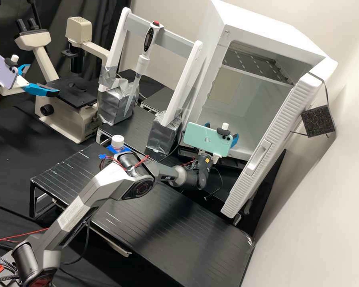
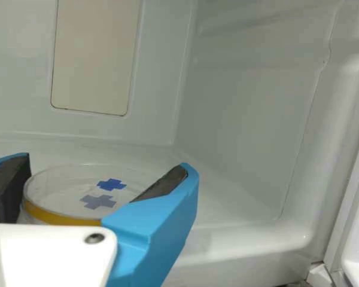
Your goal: Move the petri dish to the microscope
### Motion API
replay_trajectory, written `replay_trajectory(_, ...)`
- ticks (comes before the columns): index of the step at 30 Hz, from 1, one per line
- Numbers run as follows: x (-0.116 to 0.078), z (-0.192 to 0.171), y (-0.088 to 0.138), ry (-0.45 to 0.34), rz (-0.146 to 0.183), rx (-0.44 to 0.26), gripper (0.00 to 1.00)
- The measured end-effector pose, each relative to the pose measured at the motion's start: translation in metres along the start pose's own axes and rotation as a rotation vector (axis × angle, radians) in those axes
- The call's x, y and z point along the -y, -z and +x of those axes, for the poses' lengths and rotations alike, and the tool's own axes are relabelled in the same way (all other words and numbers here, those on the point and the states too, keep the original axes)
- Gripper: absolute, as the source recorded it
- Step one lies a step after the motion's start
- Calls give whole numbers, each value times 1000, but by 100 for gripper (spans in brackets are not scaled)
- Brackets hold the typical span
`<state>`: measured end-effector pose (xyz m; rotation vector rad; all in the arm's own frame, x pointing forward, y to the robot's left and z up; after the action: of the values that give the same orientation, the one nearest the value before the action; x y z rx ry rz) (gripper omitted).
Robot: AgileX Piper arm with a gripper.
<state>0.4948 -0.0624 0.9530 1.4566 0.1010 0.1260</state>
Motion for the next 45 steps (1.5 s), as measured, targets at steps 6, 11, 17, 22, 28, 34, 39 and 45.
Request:
replay_trajectory(6,0,0,0,0,0,0,0)
replay_trajectory(11,-1,-2,2,2,0,8,0)
replay_trajectory(17,-12,-7,8,-12,-10,20,0)
replay_trajectory(22,-24,-17,9,-27,-18,43,0)
replay_trajectory(28,-27,-28,12,-23,-9,59,0)
replay_trajectory(34,-24,-48,12,-19,24,76,0)
replay_trajectory(39,-25,-76,7,-66,95,89,0)
replay_trajectory(45,-26,-94,3,-105,148,118,0)
